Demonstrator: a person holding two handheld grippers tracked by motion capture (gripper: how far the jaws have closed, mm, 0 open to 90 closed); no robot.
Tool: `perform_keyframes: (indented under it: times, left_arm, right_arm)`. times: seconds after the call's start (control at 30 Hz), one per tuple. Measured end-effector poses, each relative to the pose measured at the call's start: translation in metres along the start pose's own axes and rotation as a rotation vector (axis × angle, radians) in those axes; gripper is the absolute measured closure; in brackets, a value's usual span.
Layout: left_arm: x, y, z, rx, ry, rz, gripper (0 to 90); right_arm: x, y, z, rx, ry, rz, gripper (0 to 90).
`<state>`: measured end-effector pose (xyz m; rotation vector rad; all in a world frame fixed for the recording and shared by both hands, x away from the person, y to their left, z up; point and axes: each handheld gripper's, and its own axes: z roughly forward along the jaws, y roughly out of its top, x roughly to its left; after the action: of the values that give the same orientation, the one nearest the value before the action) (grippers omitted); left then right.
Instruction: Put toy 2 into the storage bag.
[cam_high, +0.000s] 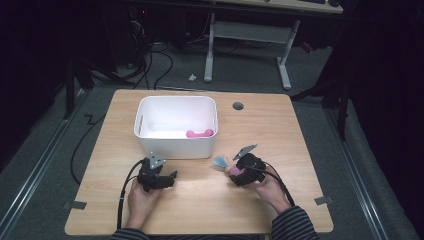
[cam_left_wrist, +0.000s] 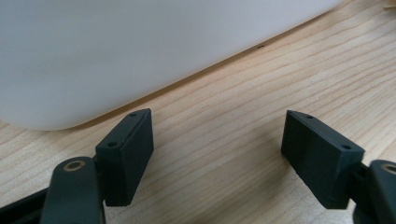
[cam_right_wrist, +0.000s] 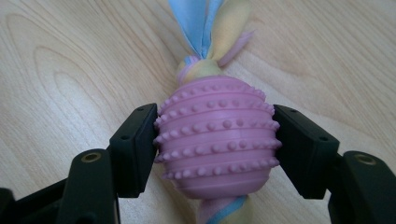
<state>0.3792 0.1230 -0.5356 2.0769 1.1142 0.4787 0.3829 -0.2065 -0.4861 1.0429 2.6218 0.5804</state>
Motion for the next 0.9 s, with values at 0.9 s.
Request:
perform_keyframes:
  times: [0.9]
  left_arm:
    - [0.001, 0.0, -0.001, 0.003, 0.007, -0.006, 24.7]
  right_arm:
    - [-0.032, 0.0, -0.068, -0.226, 0.045, 0.128, 34.5]
